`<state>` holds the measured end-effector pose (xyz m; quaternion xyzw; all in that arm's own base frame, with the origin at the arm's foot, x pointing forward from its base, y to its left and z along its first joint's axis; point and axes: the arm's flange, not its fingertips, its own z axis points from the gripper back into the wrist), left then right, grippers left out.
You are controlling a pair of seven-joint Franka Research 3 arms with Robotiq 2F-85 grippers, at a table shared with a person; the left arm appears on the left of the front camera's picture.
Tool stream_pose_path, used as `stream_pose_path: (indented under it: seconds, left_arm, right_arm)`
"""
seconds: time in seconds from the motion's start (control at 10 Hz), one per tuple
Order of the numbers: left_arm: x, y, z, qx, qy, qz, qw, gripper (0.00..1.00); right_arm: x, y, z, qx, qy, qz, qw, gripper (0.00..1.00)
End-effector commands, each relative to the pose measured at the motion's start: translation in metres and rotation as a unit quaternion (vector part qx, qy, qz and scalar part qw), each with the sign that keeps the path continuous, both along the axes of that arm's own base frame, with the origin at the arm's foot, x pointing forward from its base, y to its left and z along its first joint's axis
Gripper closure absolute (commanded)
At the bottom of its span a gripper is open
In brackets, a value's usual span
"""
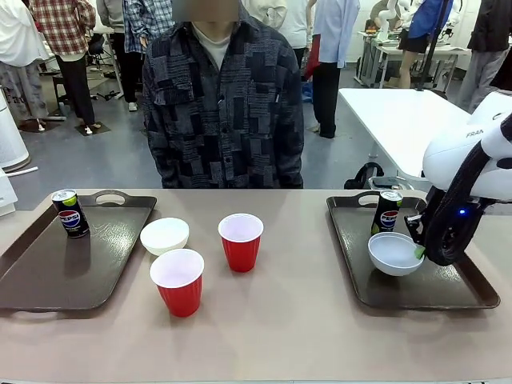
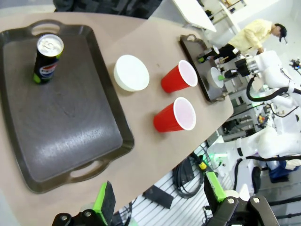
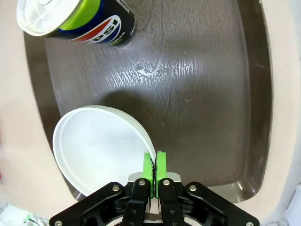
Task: Prepare tableware on both trays.
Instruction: Pick up a Picnic Bowl from the table and place it on a Handle tray.
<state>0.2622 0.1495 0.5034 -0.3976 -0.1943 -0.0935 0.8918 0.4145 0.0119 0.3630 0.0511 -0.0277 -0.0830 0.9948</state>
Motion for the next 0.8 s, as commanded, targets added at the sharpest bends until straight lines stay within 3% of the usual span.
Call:
stream_pose_path:
  seconds: [0.0, 0.1, 0.2, 0.3, 0.4, 0.5, 0.6, 0.7]
  left_arm:
    - [0.000, 0.001, 0.000, -0.008, -0.011, -0.007, 1.000, 0.00]
    - [0.000, 0.001, 0.000, -0.008, -0.011, -0.007, 1.000, 0.00]
    - [0.000, 0.001, 0.000, -0.008, -0.011, -0.007, 1.000, 0.00]
    - [0.000, 0.001, 0.000, -0.008, -0.011, -0.007, 1.000, 0.00]
    - [0.000, 0.001, 0.000, -0.008, -0.011, -0.007, 1.000, 0.00]
    - [0.000, 0.001, 0.000, -0.008, -0.011, -0.007, 1.000, 0.00]
    - [0.000, 0.001, 0.000, -0.008, -0.011, -0.007, 1.000, 0.00]
    - [0.000, 0.001, 0.000, -0.008, -0.011, -0.007, 1.000, 0.00]
  right_arm:
    - [0.011, -0.002, -0.009, 0.005, 0.007, -0.002, 1.000, 1.00]
    - [0.012, -0.001, -0.011, 0.004, 0.011, 0.000, 1.000, 1.00]
    - [0.011, 0.000, -0.011, 0.003, 0.014, 0.002, 1.000, 0.37]
    - [0.009, 0.002, -0.009, 0.001, 0.013, 0.004, 1.000, 0.37]
    - [0.004, 0.004, -0.001, -0.008, 0.010, 0.008, 1.000, 0.00]
    - [-0.004, 0.007, 0.011, -0.016, 0.009, 0.008, 1.000, 0.73]
    - [-0.014, 0.009, 0.024, -0.032, 0.022, 0.011, 0.999, 0.00]
    - [-0.022, 0.012, 0.038, -0.040, 0.025, 0.013, 0.999, 0.53]
